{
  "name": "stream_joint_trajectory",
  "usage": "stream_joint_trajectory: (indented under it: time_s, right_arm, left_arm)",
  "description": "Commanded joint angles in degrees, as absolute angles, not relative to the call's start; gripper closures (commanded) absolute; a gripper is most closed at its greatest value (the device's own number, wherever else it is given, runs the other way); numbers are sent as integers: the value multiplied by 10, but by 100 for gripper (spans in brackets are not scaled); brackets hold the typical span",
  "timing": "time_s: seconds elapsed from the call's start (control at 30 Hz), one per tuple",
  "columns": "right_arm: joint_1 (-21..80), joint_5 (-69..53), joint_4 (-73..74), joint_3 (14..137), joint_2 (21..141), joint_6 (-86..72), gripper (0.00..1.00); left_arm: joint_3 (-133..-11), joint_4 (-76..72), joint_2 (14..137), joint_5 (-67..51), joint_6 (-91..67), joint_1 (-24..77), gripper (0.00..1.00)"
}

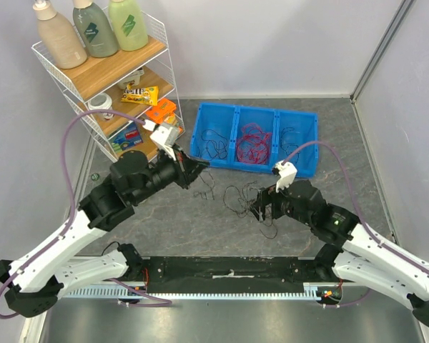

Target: Untangle the cables

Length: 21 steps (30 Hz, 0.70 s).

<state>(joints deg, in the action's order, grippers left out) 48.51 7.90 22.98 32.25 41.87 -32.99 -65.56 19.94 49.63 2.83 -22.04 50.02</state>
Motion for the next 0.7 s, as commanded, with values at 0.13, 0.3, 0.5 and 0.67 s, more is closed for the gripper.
stream_joint_trajectory:
  time_s: [0.13,0.3,0.5,0.67]
  right_arm:
    - [485,-165,52,391,458,-231,4]
    - [485,-199,-93,357,508,-292,2]
    - [491,-157,-207,334,549,-371,10]
    - [492,-147,-230,341,605,-390,36]
  left_arm:
    - [-569,121,488,-45,-343,502,98]
    - [-541,105,492,-39,-387,502,99]
    - [-535,105,509,-51,-406,501,98]
    - [-530,98,512,-59,-410,502,98]
